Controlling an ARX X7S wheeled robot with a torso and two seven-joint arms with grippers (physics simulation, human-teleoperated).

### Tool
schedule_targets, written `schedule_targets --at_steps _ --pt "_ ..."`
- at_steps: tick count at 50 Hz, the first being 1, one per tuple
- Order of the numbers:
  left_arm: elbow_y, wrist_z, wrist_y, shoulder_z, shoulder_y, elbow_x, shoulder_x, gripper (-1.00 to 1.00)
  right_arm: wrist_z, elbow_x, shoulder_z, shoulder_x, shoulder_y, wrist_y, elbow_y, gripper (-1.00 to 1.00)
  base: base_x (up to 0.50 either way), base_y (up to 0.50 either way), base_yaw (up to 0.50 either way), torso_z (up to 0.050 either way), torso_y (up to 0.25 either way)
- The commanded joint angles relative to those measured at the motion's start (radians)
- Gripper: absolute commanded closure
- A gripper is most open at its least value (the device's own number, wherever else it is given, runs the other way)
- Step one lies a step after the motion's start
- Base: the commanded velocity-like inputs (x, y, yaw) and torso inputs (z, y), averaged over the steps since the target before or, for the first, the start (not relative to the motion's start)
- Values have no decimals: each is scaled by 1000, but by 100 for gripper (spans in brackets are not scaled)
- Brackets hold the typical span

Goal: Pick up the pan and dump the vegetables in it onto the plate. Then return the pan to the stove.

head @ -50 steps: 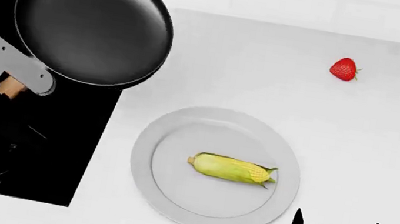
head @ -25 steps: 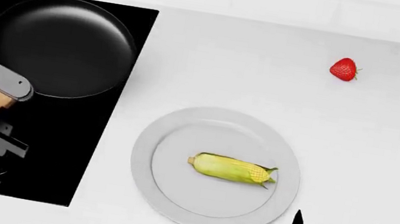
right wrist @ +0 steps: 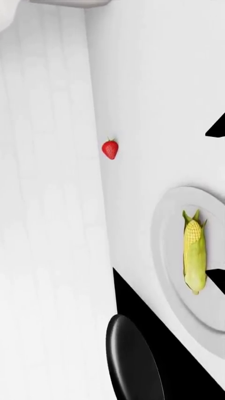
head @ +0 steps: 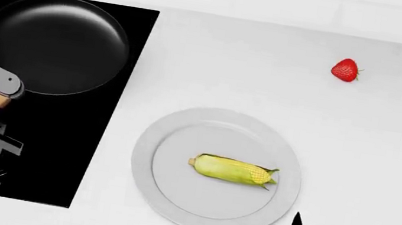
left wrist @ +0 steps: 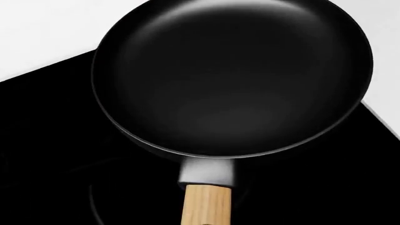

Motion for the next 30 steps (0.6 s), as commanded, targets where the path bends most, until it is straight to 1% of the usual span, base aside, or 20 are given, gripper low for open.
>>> schedule_targets --at_steps 1,5,6,13,15,19,30 --pt "109 -38 -80 -9 102 29 -76 100 -4 -6 -2 -3 -9 -18 11 -100 0 3 4 0 0" --pt "128 -41 -94 -21 110 18 -93 100 -11 -13 -10 -7 -12 -29 21 -100 0 1 4 0 0" --pt "125 -41 -92 -21 108 18 -91 -100 -11 -12 -10 -7 -12 -29 20 -100 0 0 4 0 0" --pt "150 -32 -104 -25 89 6 -86 -100 -6 -6 -5 -5 -16 -29 16 -100 0 0 0 0 0" --pt "198 -31 -137 -40 77 -18 -96 -100 -5 -5 -9 -4 -12 -26 16 -100 0 0 0 0 0" --pt "221 -41 -164 -72 44 -48 -82 -100 -8 -8 -16 -5 -11 -30 23 -100 0 0 0 0 0" --pt "290 -58 -231 -86 -21 -68 -89 -100 5 6 -18 5 11 -14 20 -100 0 0 0 0 0"
